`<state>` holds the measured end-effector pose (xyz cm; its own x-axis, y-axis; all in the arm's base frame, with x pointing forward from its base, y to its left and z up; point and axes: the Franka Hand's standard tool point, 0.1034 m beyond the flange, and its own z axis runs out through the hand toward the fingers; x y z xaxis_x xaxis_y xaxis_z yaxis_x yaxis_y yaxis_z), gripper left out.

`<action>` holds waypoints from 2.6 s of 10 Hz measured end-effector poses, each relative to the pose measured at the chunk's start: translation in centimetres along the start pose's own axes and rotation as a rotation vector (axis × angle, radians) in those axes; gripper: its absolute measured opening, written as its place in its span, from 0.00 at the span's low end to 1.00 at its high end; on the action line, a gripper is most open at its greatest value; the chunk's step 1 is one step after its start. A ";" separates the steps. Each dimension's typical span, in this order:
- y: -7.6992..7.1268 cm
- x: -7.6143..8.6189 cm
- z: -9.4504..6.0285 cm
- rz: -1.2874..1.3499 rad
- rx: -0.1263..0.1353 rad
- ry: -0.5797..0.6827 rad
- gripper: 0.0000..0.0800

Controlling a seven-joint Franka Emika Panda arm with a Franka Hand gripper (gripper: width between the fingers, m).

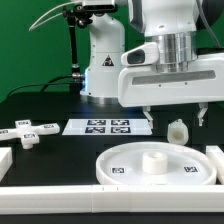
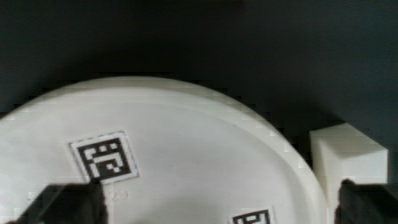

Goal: Assemble round table

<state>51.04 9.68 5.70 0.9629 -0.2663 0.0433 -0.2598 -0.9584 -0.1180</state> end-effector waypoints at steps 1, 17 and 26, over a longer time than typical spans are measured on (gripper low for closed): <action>0.4 -0.7 0.4 0.042 0.002 -0.003 0.81; 0.5 -3.5 1.3 0.032 -0.062 -0.771 0.81; 0.5 -5.7 4.7 0.023 -0.097 -1.040 0.81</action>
Offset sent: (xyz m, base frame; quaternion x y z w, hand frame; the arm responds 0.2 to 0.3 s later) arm -0.0157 0.0021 -0.0116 0.0202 -0.0582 0.0438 0.9971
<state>45.76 11.17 0.75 0.5337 -0.1093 -0.8386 -0.2391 -0.9707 -0.0256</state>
